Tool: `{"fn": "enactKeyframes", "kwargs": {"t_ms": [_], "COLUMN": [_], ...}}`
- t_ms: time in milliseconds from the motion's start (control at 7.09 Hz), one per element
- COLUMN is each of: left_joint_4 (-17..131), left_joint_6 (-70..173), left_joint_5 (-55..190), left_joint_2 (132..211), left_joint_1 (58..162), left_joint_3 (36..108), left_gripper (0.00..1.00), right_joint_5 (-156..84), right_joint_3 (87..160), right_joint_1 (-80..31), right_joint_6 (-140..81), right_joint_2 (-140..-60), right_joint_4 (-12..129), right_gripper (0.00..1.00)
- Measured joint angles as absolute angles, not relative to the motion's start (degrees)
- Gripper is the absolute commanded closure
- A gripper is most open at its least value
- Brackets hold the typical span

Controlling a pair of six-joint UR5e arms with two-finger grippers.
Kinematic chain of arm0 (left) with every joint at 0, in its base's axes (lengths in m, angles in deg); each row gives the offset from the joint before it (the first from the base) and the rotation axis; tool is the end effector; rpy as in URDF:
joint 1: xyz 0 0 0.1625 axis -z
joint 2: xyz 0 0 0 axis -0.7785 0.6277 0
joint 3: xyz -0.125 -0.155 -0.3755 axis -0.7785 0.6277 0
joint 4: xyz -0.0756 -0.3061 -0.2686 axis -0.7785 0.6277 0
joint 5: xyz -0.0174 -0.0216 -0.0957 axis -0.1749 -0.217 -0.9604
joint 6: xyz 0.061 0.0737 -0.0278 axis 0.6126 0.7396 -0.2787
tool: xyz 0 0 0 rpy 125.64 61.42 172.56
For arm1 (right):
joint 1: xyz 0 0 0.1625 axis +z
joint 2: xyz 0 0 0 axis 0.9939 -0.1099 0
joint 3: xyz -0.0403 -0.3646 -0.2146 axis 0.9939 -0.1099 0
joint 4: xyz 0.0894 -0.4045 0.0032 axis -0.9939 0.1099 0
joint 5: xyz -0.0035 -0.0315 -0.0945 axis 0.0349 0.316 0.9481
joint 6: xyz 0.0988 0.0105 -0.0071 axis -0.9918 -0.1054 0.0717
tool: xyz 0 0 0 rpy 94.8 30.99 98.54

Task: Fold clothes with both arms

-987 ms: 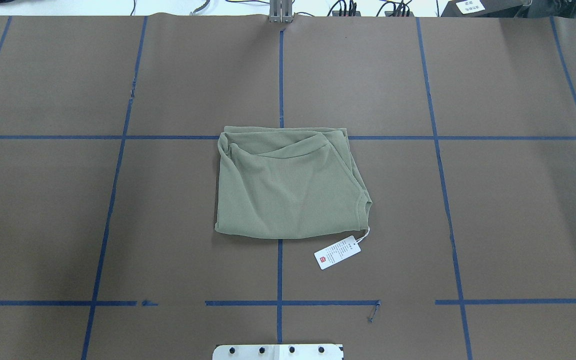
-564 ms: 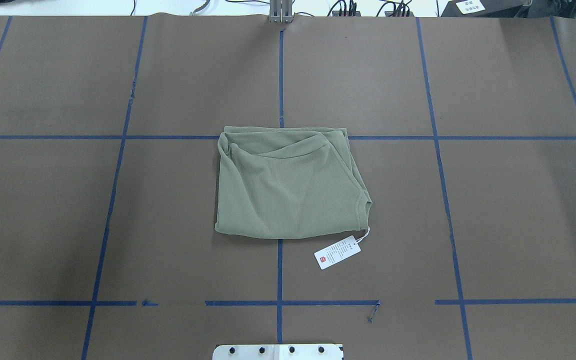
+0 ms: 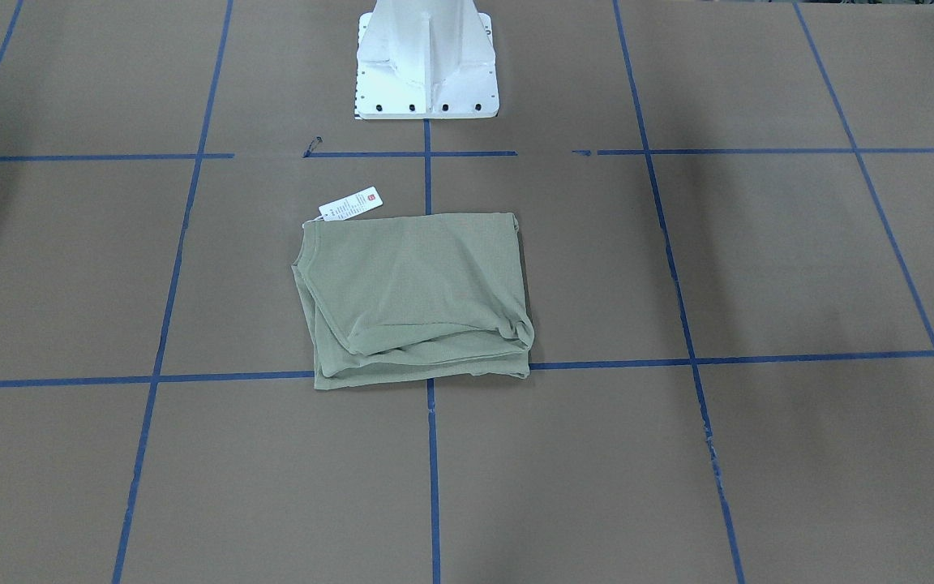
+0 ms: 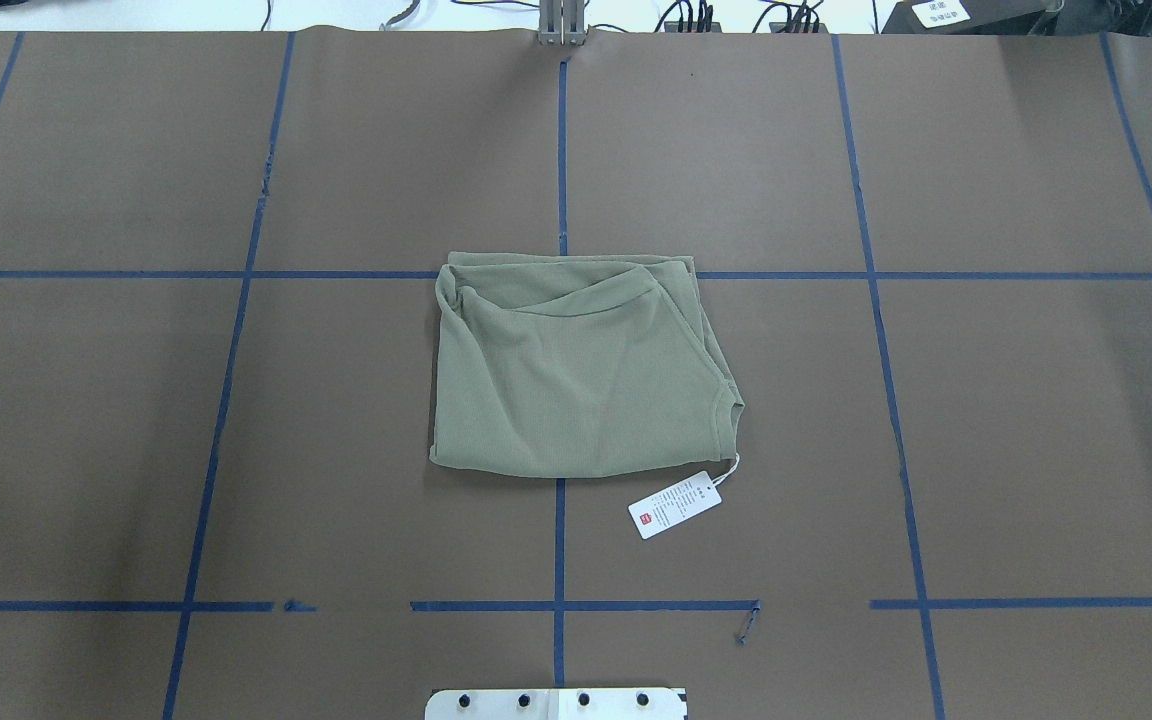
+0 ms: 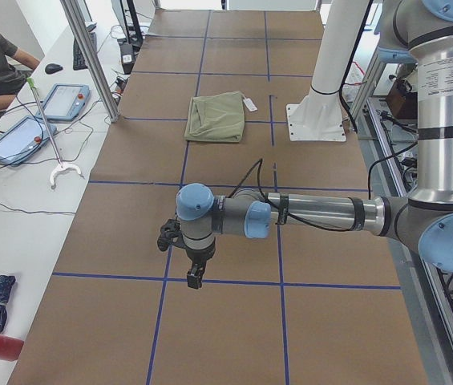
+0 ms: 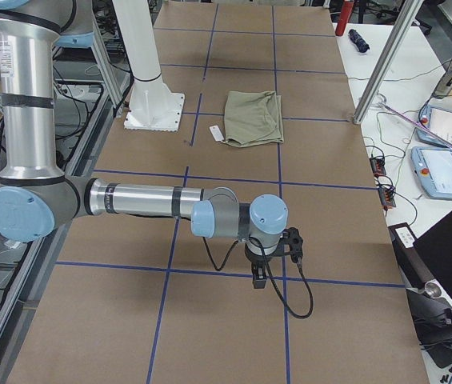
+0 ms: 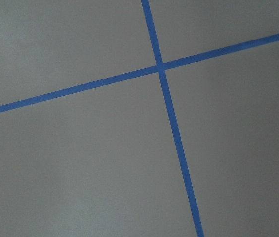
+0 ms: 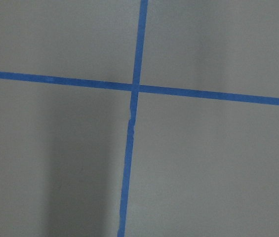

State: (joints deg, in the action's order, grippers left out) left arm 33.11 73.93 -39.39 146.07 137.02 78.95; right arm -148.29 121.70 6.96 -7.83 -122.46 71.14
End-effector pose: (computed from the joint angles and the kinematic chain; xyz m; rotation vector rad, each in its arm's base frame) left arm -0.0384 -0.4568 0.6430 0.0957 0.6732 0.2288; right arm 0.0679 -0.4747 0.6665 0.0329 -0.7895 -0.0714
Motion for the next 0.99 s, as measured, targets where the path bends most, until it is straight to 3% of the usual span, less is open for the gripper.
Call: {"fn": "enactKeyframes", "kwargs": {"t_ms": [987], "left_joint_4": [33.3], "left_joint_6": [64.0], "left_joint_5": [-43.3], "left_joint_2": [145.5], "left_joint_1": [137.1], "left_joint_3": [79.2], "left_gripper": [0.0], "right_joint_5": [-149.2], "right_joint_3": [127.3], "right_joint_1": [8.9], "right_joint_6": [-7.9], "right_joint_2": [-127.8], "right_joint_4": [71.1], "right_gripper": [0.0]}}
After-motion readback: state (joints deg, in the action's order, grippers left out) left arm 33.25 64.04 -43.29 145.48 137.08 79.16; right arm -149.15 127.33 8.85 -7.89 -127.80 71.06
